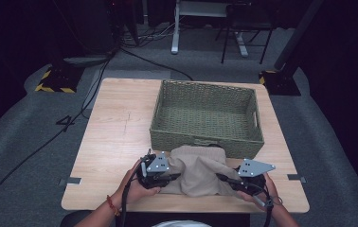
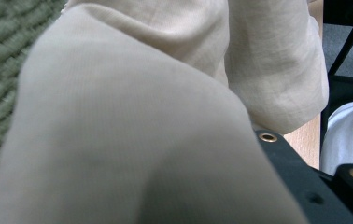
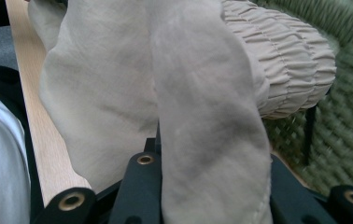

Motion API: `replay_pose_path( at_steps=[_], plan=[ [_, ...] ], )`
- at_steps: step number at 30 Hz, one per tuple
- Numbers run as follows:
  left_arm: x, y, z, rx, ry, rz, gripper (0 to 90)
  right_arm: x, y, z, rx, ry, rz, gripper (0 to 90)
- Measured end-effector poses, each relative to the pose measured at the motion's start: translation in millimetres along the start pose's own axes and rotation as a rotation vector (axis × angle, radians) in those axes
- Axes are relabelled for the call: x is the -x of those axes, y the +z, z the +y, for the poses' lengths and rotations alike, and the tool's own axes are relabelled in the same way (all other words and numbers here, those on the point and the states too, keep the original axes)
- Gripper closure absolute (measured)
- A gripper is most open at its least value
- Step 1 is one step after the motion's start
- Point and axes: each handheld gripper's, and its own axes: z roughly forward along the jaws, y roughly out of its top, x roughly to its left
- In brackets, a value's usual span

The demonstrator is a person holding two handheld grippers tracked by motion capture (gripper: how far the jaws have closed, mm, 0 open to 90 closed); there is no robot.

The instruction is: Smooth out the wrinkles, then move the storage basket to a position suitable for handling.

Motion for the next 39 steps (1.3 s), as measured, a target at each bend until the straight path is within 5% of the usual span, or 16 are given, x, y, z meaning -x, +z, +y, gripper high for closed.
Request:
replay_pose_path(
  at_steps=[22,39],
  plan=[
    [6.4,-31.9,27.6,0.092,0.067,0.055,71.9,-4.1,-25.2,36.6,0.065,-0.083,-0.023,74.7],
    [5.3,-53.4,71.2,0.159,0.157,0.094,72.1,4.4,-51.6,63.5,0.139,-0.114,-0.067,74.7]
  ],
)
